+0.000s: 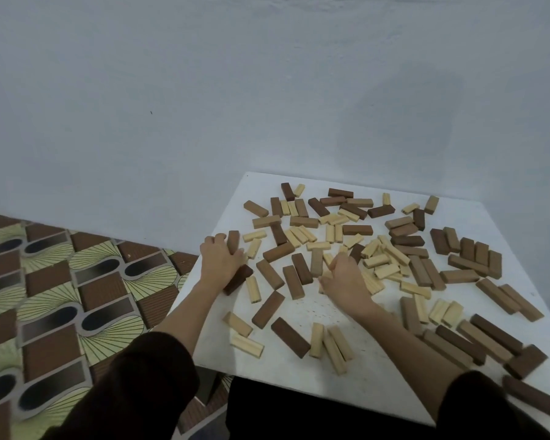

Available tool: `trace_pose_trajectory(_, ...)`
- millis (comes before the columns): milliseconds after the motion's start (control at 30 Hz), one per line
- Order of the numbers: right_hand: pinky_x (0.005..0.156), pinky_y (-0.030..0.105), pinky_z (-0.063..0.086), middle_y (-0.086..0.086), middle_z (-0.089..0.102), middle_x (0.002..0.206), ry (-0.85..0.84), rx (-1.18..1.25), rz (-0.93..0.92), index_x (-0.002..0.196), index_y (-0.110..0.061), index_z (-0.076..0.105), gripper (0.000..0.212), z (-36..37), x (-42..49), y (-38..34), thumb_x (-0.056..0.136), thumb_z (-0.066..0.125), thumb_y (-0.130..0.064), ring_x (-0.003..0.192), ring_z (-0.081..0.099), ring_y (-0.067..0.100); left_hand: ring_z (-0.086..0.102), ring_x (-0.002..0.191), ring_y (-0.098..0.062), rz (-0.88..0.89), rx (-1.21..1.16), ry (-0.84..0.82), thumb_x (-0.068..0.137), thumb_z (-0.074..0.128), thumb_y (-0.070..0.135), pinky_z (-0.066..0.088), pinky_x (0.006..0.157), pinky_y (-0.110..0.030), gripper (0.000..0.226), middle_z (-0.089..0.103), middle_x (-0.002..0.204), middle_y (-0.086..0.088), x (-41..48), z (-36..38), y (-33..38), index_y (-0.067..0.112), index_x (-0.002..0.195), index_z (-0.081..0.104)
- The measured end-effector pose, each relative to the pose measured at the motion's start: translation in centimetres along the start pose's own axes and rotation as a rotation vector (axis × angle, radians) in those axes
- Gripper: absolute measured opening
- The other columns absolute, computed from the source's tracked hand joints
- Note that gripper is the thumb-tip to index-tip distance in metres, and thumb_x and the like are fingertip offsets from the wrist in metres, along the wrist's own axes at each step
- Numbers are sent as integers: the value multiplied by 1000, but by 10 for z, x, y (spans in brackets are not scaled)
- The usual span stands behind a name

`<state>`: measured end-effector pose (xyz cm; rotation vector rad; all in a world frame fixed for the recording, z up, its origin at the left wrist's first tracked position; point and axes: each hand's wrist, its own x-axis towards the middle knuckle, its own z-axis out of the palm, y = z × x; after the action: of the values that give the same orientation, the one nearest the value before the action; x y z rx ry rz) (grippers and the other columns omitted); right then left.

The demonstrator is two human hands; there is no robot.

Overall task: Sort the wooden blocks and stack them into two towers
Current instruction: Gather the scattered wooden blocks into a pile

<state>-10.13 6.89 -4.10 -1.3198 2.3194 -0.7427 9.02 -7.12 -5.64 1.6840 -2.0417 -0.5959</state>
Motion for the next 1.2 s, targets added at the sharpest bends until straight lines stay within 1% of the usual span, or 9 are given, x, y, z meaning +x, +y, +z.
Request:
trace_pose_trajectory(100, 82, 34, 44, 13, 42, 115, 2, -87, 15, 113, -2, 42, 37, 8, 1, -4, 85, 64, -11, 102, 48, 28, 41, 116, -30, -30, -3, -29, 87, 60, 33, 32, 92, -34, 47, 51, 125, -14, 10, 6, 0, 2, 121, 51)
trace_pose_trajectory(200, 79, 33, 44, 15, 43, 115, -14, -142, 28, 111, -2, 41, 34, 10, 3, -7, 82, 57, 2, 102, 47, 29, 42, 106, -28, -58, 33, -78, 84, 58, 31, 26, 80, -26, 39, 53, 115, -13, 23, 16, -5, 1, 109, 54)
trace_pose_trajectory(300, 77, 32, 41, 17, 43, 114, -7, -131, 51, 110, -2, 41, 33, 8, 7, -6, 82, 57, 2, 101, 46, 29, 42, 105, -28, -12, 104, -52, 89, 49, 19, 22, 77, -25, 28, 53, 117, -13, 23, 14, 1, 2, 111, 54)
trace_pose_trajectory(433, 77, 30, 36, 20, 42, 119, 66, -82, 37, 117, 2, 43, 33, 4, 18, -9, 85, 51, 4, 106, 43, 30, 41, 112, -29, 83, 167, -37, 96, 38, 10, 26, 85, -29, 27, 48, 127, -13, 22, 14, 4, 8, 118, 54)
trace_pose_trajectory(533, 79, 28, 34, 19, 40, 122, 70, -31, 38, 121, 4, 42, 32, 6, 27, -16, 90, 48, 0, 110, 42, 30, 43, 115, -32, 99, 87, -21, 94, 44, 8, 32, 93, -33, 31, 48, 128, -17, 15, 13, 9, 2, 124, 51)
trace_pose_trajectory(667, 86, 36, 39, 21, 42, 123, 82, -53, 62, 118, 2, 43, 29, 18, 39, -21, 91, 49, -3, 111, 42, 33, 41, 118, -31, 75, -29, -36, 91, 50, 8, 33, 94, -31, 40, 46, 128, -19, 10, 17, 14, -1, 129, 46)
trace_pose_trajectory(833, 99, 35, 31, 21, 40, 130, 53, -201, 54, 128, 2, 37, 42, 28, 44, -25, 94, 55, -16, 121, 36, 32, 38, 117, -30, 91, 35, -78, 93, 55, 37, 34, 94, -34, 51, 44, 125, -17, 12, 26, 16, 0, 127, 45)
trace_pose_trajectory(1100, 92, 38, 40, 20, 30, 132, 59, -291, 87, 130, 0, 34, 43, 37, 40, -34, 89, 42, 8, 117, 36, 32, 40, 105, -28, 196, 288, -102, 94, 38, 21, 35, 81, -27, 33, 47, 114, -13, 18, 37, 19, 5, 121, 48)
trace_pose_trajectory(1200, 91, 37, 40, 20, 31, 130, 82, -288, 77, 127, 0, 35, 41, 41, 41, -32, 88, 43, 10, 115, 36, 32, 41, 105, -28, 235, 375, -125, 97, 37, 28, 29, 77, -27, 34, 48, 114, -13, 25, 44, 16, 5, 119, 48)
